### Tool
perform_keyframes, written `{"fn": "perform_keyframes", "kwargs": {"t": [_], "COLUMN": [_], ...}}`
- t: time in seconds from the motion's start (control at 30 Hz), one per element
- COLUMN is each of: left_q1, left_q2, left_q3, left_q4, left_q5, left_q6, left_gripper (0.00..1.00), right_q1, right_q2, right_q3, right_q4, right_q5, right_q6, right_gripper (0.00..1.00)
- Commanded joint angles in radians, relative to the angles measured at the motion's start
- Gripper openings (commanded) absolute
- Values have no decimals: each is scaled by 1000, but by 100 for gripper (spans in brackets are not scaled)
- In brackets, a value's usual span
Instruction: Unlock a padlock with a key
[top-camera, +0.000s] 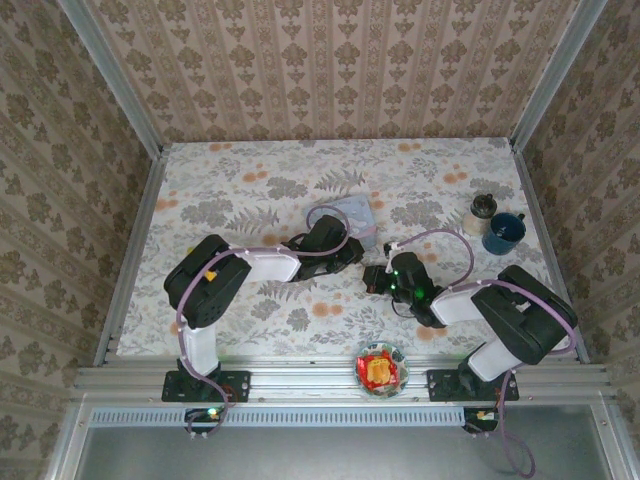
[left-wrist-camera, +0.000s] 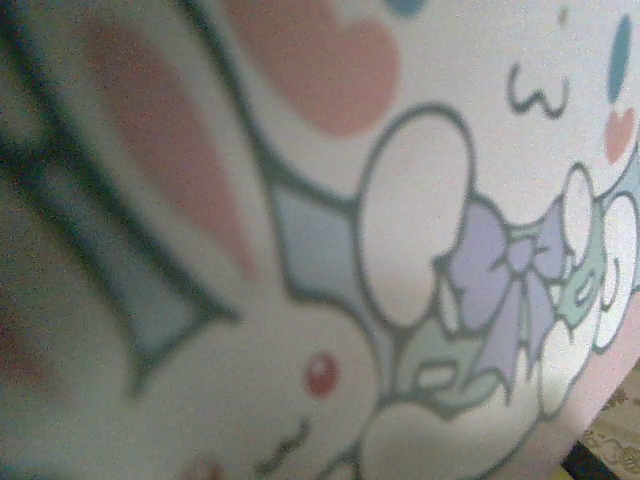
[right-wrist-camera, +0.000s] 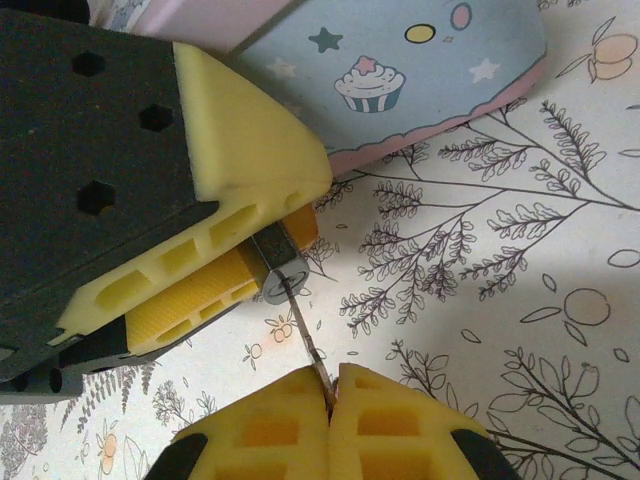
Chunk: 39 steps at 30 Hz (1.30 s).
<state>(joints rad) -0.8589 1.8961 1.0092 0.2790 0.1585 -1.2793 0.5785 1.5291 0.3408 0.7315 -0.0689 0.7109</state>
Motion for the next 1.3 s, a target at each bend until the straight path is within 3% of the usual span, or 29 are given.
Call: {"fn": "perform_keyframes", "kwargs": {"t": [0.0, 0.47, 0.83, 1.27], "left_q1": [-49, -41, -36, -27], "left_q2": [26, 18, -30, -36], "left_q3": [14, -15, -103, -114], "left_q4": [17, 58, 106, 137], "left_q5": [106, 111, 129, 115], "left_q6": [-41, -109, -307, -350], "left_gripper": [0, 0, 0, 0], "right_q1": [-13, -40, -40, -55], "right_q2": [-35, -62, -161, -163], "right_q3": [20, 14, 18, 15], "right_q4": [89, 58, -161, -173], "right_q5": [-14, -150, -120, -194], "right_q6": [-8, -71, -134, -130], "right_gripper": [0, 0, 0, 0]}}
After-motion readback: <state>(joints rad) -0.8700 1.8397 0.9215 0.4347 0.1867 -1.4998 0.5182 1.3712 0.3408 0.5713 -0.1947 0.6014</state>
